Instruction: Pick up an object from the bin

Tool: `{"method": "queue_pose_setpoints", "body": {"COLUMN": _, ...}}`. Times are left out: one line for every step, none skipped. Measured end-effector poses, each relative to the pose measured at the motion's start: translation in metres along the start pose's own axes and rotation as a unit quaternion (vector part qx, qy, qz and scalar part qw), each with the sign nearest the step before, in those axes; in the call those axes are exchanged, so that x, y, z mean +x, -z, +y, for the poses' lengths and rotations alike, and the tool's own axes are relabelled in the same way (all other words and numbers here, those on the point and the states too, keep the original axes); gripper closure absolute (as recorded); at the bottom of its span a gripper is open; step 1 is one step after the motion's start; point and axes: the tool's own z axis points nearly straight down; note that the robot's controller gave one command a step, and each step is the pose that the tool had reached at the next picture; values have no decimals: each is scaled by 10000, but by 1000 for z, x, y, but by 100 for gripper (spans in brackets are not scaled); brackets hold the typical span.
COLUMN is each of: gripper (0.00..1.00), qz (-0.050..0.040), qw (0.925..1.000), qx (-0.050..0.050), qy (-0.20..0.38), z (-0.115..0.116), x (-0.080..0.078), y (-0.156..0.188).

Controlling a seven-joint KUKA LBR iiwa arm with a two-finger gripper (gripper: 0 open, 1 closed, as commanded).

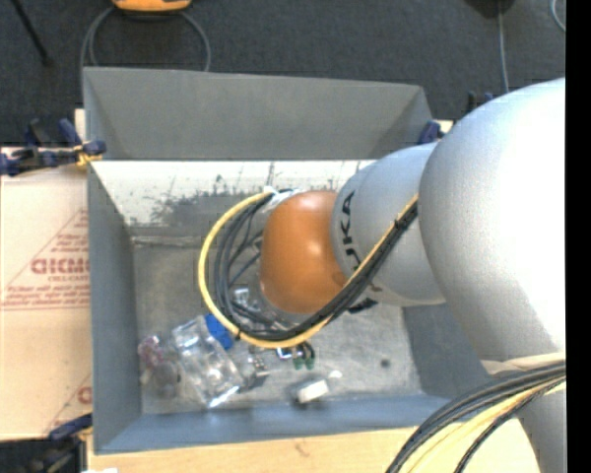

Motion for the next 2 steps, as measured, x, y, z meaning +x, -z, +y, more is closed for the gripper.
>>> {"method": "queue_pose_setpoints", "body": {"gripper": 0, "qz": 44, "qw": 9869, "qx": 23, "qy": -1612, "z": 8, "x": -11, "y": -5}}
{"method": "queue_pose_setpoints", "body": {"gripper": 100, "qz": 57, "qw": 9874, "qx": -6, "qy": -1583, "z": 12, "x": -11, "y": -2}}
